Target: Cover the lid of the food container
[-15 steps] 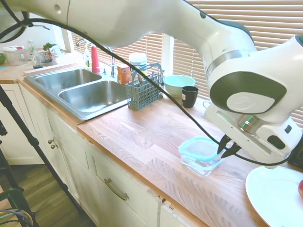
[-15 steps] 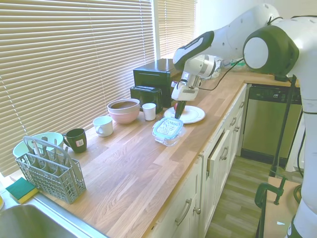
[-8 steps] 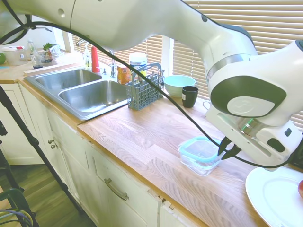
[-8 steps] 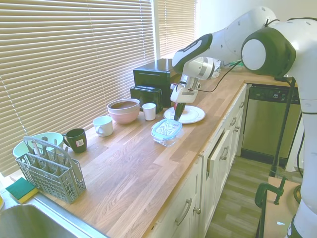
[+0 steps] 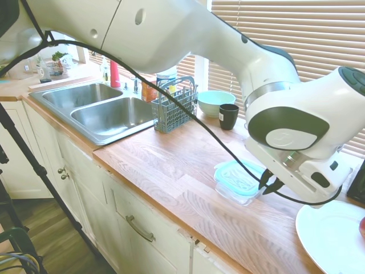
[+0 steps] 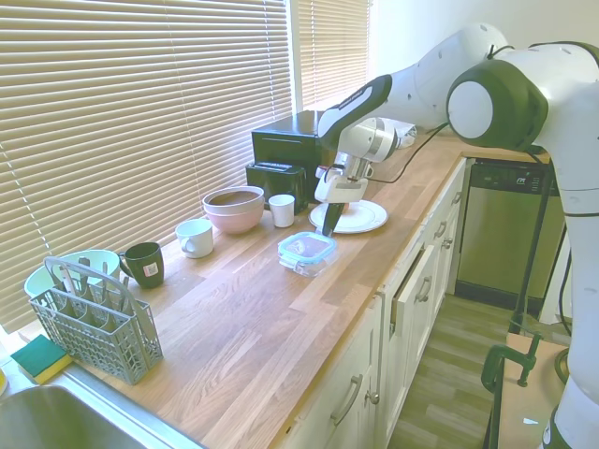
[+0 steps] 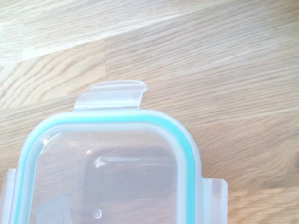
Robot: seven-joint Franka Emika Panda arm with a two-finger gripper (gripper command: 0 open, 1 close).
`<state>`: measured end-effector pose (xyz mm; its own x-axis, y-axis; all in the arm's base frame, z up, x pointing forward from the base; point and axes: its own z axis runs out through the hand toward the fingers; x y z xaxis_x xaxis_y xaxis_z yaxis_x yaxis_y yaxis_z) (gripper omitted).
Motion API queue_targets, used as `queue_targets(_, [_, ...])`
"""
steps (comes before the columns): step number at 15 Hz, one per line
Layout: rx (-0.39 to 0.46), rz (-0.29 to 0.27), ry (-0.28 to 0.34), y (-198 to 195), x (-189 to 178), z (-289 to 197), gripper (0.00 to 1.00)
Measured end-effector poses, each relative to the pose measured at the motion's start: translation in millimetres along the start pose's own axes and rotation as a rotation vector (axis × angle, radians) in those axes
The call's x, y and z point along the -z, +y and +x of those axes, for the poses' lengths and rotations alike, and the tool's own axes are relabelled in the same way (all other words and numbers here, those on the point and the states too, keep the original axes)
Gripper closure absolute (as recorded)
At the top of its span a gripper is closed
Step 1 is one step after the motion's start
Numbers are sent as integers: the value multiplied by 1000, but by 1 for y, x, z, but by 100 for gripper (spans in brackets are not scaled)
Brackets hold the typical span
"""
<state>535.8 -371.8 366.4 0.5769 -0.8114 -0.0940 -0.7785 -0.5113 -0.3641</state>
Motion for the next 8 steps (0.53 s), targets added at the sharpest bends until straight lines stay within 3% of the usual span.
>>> queue_targets(1, [-1, 0, 1, -1, 0, 0, 100])
queue_targets(2, [-3, 1, 1, -1, -1, 0, 0])
queue_targets(8, [-5, 0, 2, -10, -3, -3, 0])
